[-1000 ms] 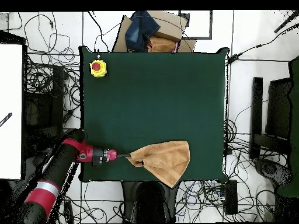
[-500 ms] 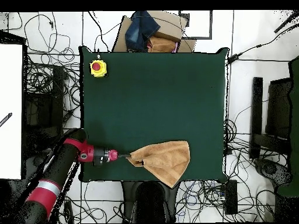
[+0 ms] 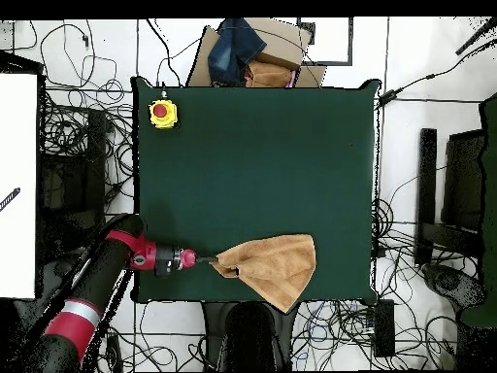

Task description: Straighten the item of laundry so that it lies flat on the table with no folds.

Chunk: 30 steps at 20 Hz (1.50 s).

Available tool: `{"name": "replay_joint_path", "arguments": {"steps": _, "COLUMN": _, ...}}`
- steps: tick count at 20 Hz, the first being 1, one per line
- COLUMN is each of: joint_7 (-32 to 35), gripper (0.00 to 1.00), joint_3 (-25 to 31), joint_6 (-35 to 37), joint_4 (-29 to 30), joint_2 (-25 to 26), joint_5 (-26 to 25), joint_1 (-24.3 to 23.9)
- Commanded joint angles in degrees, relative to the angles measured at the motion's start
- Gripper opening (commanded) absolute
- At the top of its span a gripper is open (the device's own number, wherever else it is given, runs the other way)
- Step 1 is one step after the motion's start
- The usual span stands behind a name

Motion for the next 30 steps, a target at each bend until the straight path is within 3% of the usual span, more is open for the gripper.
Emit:
{"name": "replay_joint_path", "arguments": {"steps": 1, "joint_7": 18.86, "gripper": 1.00, "joint_3": 0.37, "joint_6": -0.64, "joint_4": -0.17, "joint_2": 2.74, "joint_5": 0.09, "joint_1": -1.65}}
{"name": "replay_joint_path", "arguments": {"steps": 12, "joint_7": 18.23, "gripper": 1.00, "joint_3": -3.91, "joint_6": -4.16, "joint_4": -1.19, "joint_2": 5.06, "joint_5": -3.96, "joint_1": -3.02}}
{"name": "replay_joint_path", "arguments": {"steps": 30, "joint_7": 22.72, "gripper": 1.00, "joint_3": -2.47, "joint_6": -2.33, "joint_4": -2.19, "joint_2": 5.88, "joint_5": -1.19, "joint_1": -3.30}}
